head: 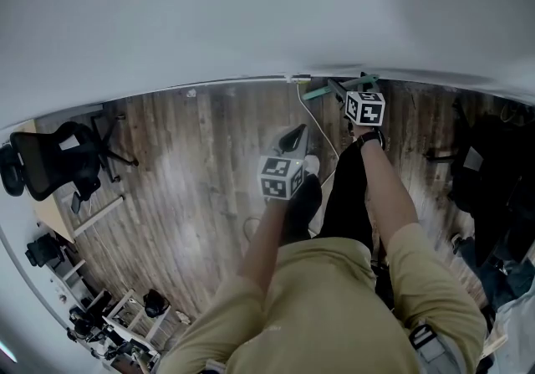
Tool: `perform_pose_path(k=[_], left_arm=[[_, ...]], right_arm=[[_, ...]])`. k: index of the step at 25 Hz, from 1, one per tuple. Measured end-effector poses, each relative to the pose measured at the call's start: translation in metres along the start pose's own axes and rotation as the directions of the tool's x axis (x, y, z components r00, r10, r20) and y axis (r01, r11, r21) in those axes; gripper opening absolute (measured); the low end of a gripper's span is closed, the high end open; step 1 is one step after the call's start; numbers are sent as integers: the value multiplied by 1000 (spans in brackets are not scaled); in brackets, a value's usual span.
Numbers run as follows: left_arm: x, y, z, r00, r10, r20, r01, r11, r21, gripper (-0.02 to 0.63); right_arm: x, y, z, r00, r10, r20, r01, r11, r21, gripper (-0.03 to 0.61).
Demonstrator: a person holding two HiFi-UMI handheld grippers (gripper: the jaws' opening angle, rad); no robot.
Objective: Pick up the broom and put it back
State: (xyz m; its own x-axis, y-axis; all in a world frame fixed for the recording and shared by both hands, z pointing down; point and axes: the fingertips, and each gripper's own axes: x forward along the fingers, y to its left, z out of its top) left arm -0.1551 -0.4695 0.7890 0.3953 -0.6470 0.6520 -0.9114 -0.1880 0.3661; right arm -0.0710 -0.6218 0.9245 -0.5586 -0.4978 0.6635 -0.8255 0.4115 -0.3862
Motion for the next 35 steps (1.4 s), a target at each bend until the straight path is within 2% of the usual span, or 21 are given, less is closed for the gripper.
perform_pose_path(k=[2, 6, 10, 17, 20, 23, 25, 35], left_arm=[[-2, 3, -2, 1000, 4, -1, -4, 1000, -2, 3], [-5, 7, -11, 1000, 15, -9, -15, 1000, -7, 3], [-5, 11, -25, 999, 21, -35, -22, 1000, -14, 3], [6, 5, -41, 997, 11, -71, -12, 1000, -14, 3], [13, 0, -43, 997, 3, -80, -3, 1000, -3, 3], [19, -7, -45, 994, 5, -105, 0, 999, 47, 3], [23, -11, -48, 993, 3, -116, 6, 997, 72, 3], [29, -21, -66, 990, 5, -143, 2, 999, 48, 3]], right_arm=[[3, 1, -1, 1000, 11, 4, -11, 1000, 0, 488], [3, -13, 0, 999, 0, 35, -1, 999, 32, 499], [1, -23, -3, 999, -4, 47, 4, 1000, 13, 502], [-9, -55, -7, 996, -23, 89, 16, 997, 75, 535], [-12, -66, -12, 997, -24, 79, 18, 997, 77, 542], [-10, -75, -19, 999, -14, 47, 13, 999, 33, 543], [-9, -82, -23, 999, -10, 42, 8, 999, 39, 545], [-7, -92, -33, 999, 41, 1, -41, 998, 48, 548]])
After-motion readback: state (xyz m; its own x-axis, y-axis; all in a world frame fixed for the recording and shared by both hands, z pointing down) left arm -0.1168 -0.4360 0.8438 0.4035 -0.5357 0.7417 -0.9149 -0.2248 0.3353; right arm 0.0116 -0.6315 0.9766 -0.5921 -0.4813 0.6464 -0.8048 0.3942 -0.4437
